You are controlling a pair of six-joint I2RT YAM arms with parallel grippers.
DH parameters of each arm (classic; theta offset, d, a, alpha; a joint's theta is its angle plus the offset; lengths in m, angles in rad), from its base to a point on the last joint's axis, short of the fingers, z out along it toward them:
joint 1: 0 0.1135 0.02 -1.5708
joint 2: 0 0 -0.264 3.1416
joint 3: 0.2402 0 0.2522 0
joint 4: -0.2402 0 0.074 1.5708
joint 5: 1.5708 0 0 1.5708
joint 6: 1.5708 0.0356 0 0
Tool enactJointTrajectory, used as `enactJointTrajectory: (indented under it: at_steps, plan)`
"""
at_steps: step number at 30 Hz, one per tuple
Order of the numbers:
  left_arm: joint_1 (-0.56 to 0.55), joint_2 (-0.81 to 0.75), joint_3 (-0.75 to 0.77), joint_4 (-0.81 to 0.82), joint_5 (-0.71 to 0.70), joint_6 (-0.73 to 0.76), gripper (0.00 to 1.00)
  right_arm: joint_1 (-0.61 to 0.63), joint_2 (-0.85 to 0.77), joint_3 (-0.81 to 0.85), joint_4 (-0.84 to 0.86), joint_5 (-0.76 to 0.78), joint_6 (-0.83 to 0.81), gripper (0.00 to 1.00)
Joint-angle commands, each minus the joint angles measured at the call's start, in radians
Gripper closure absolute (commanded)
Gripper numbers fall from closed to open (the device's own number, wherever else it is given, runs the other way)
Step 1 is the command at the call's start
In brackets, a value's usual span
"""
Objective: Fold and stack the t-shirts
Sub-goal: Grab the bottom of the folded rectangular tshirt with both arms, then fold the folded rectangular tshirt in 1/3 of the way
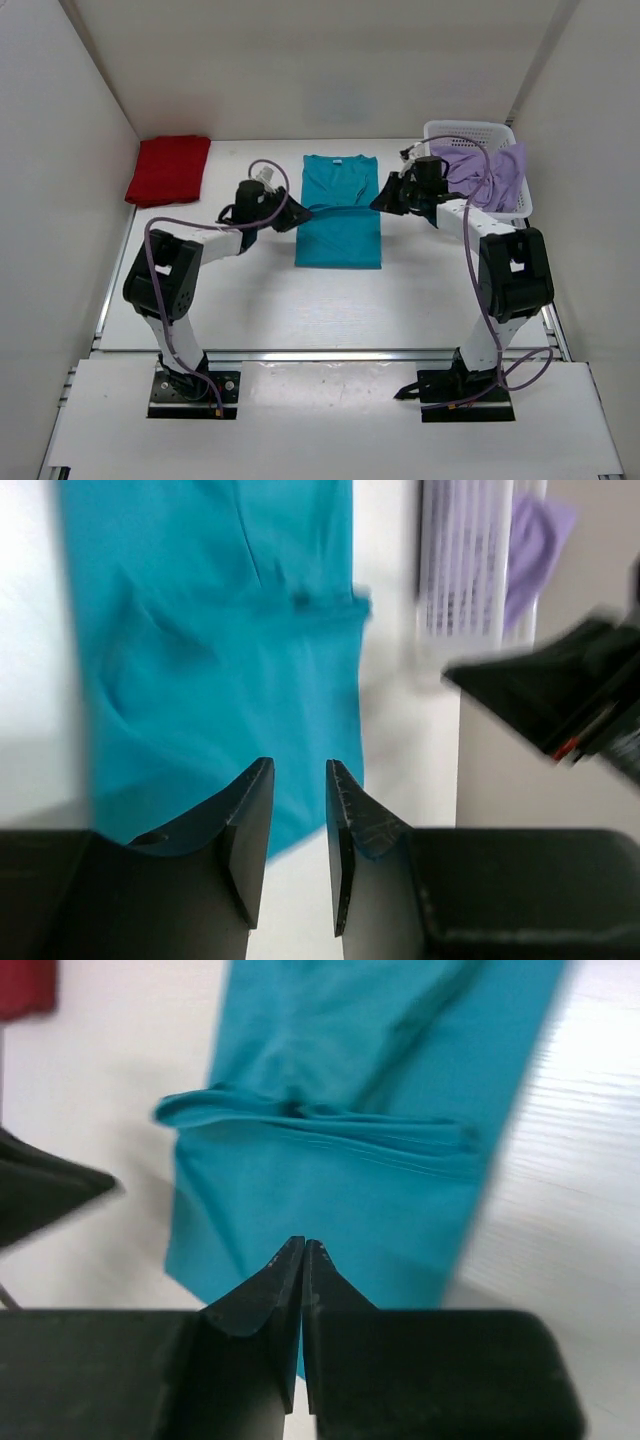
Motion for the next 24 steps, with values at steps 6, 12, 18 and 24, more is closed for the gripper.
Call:
enactJointTrajectory:
  at_steps: [6, 12, 18, 24]
  plan:
    - [-0.042, -0.034, -0.271, 0.138, -0.007, -0.023, 0.66, 0.220, 0.138, 0.126, 0.033, -0.023, -0.055, 1.00]
    - [-0.037, -0.069, -0.334, 0.169, -0.005, -0.025, 0.65, 0.283, 0.340, 0.356, -0.069, -0.037, -0.062, 1.00]
    - [-0.023, -0.029, -0.328, 0.152, 0.042, -0.022, 0.66, 0.254, 0.537, 0.593, -0.178, -0.046, -0.075, 1.00]
    - [-0.034, -0.057, -0.408, 0.230, 0.027, -0.086, 0.67, 0.212, 0.678, 0.831, -0.299, -0.065, -0.093, 1.00]
